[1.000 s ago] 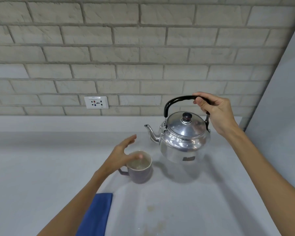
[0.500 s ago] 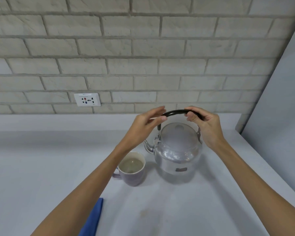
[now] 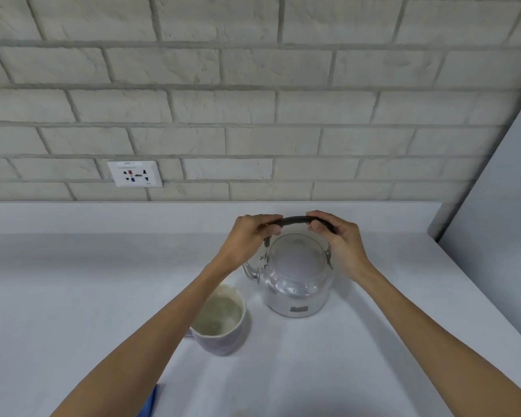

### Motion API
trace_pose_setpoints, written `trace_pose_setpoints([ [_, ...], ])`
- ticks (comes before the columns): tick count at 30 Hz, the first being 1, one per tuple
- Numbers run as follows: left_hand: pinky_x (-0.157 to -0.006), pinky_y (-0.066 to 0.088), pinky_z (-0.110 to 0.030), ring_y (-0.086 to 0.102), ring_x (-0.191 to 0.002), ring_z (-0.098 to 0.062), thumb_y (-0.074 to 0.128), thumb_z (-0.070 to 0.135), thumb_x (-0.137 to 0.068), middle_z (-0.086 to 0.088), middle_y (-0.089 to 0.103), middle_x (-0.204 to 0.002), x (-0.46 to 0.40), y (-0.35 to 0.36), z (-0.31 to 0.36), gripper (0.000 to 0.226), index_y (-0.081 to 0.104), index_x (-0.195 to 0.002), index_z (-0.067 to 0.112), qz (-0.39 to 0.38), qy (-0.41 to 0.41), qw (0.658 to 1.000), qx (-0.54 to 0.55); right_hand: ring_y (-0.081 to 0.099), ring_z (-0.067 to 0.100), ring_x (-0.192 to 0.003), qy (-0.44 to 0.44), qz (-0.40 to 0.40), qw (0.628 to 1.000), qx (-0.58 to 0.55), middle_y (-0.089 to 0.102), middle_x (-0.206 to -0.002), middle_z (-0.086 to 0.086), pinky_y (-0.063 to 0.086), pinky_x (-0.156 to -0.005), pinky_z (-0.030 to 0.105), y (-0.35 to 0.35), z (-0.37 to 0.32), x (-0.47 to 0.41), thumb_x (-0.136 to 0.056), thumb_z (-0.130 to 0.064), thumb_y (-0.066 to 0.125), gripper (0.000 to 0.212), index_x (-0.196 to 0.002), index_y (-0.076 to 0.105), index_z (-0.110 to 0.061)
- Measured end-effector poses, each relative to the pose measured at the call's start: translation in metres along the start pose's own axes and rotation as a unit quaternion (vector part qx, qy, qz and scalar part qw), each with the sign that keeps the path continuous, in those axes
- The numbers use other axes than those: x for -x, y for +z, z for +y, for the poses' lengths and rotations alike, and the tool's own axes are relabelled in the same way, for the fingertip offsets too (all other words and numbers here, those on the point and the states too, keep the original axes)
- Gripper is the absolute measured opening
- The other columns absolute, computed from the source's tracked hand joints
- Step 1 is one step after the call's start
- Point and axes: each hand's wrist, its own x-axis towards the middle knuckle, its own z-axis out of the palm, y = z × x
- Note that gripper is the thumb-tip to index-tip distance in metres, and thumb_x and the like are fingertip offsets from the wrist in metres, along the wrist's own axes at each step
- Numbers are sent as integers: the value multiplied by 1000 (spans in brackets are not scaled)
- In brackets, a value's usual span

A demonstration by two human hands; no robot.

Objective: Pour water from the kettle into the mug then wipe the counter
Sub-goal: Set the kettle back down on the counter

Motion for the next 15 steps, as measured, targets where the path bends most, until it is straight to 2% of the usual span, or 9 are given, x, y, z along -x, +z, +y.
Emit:
trace_pose_setpoints([
  [2,-95,49,-47,66,-90,-28,60,10,-89,-5,72,-89,-12,1,-6,28,65,-117,9,1,-12,1000,-1,69,11,-93,12,-5,1000,2,76,-91,-8,50,-84,15,-1,7,-10,-82,-14,70,23,-94,75,-34],
  [5,-94,50,-48,67,-93,-30,61,9,-88,-13,73,-92,-28,1,-11,27,66,-114,7,9,-9,1000,-5,69,13,-95,29,-8,1000,2,76,-89,-6,51,-85,18,-3,15,-27,-83,-14,70,24,-93,75,-35],
  [10,-92,50,-48,67,-92,-36,61,6,-87,-22,72,-93,-53,2,-14,22,69,-108,3,8,15,1000,-26,68,9,-92,29,-21,999,11,73,-91,0,50,-84,17,-5,21,-50,-87,-10,66,21,-98,72,-27],
  [12,-88,50,-35,66,-90,-38,60,5,-88,-23,72,-92,-62,2,-16,22,69,-108,5,4,15,999,-38,68,8,-91,24,-23,999,19,72,-92,1,49,-84,17,-5,23,-57,-88,-8,65,21,-102,70,-22],
  [14,-75,46,-14,65,-89,-37,59,5,-88,-21,72,-91,-68,2,-18,22,69,-108,6,7,22,998,-55,67,6,-90,22,-26,999,23,71,-93,0,48,-83,15,-5,24,-63,-88,-6,63,22,-105,69,-19],
  [15,-70,43,-9,65,-88,-35,59,5,-88,-21,72,-91,-71,2,-18,22,69,-107,6,10,26,998,-63,66,6,-90,21,-26,999,25,71,-92,0,48,-83,15,-5,24,-65,-88,-5,63,22,-106,68,-18],
])
